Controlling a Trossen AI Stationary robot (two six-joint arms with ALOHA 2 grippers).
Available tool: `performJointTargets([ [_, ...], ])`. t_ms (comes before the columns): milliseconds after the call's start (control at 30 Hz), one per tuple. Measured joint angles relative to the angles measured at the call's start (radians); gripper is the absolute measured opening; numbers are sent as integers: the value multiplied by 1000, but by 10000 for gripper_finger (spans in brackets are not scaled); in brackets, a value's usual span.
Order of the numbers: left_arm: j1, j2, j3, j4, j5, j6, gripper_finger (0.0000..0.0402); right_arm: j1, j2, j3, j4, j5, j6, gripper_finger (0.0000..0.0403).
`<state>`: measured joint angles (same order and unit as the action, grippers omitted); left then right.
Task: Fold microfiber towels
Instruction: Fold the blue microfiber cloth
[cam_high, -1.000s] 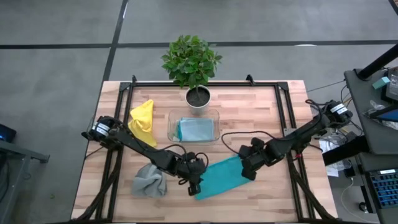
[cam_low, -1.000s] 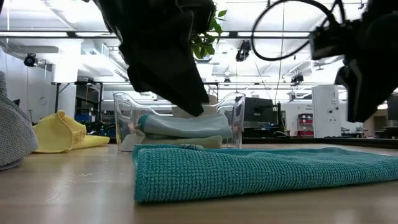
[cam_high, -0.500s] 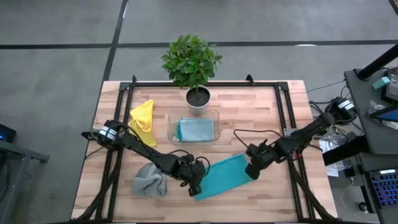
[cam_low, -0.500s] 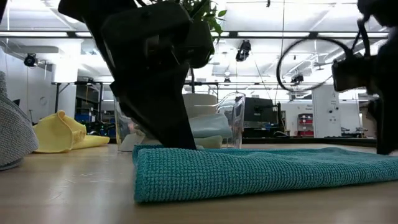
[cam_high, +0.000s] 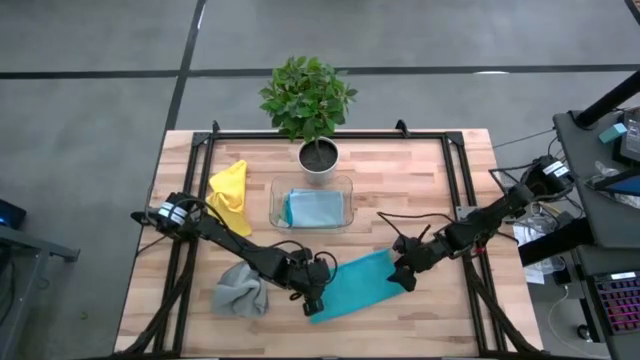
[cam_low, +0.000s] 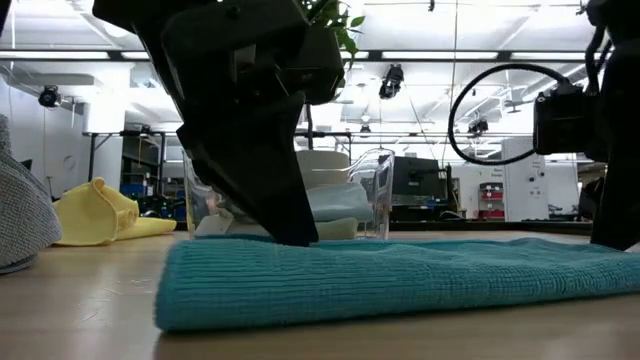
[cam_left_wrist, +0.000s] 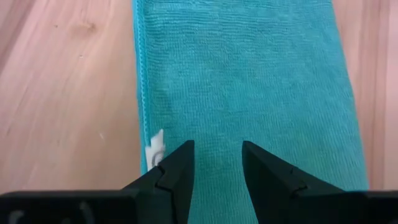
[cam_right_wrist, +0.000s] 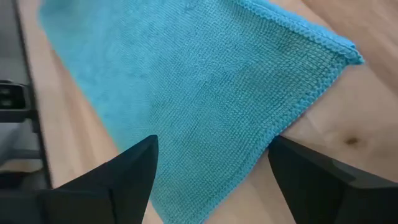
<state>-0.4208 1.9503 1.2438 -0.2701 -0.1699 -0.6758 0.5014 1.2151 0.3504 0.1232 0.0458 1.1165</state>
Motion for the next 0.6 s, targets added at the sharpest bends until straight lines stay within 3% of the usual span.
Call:
performJointTargets([
  [233, 0, 0, 0, 1, 0, 0, 118, 0, 0, -69, 149, 44, 38, 290],
  [600, 0, 11, -8, -3, -1, 0, 118, 0, 98, -28, 174, 95, 8, 289],
])
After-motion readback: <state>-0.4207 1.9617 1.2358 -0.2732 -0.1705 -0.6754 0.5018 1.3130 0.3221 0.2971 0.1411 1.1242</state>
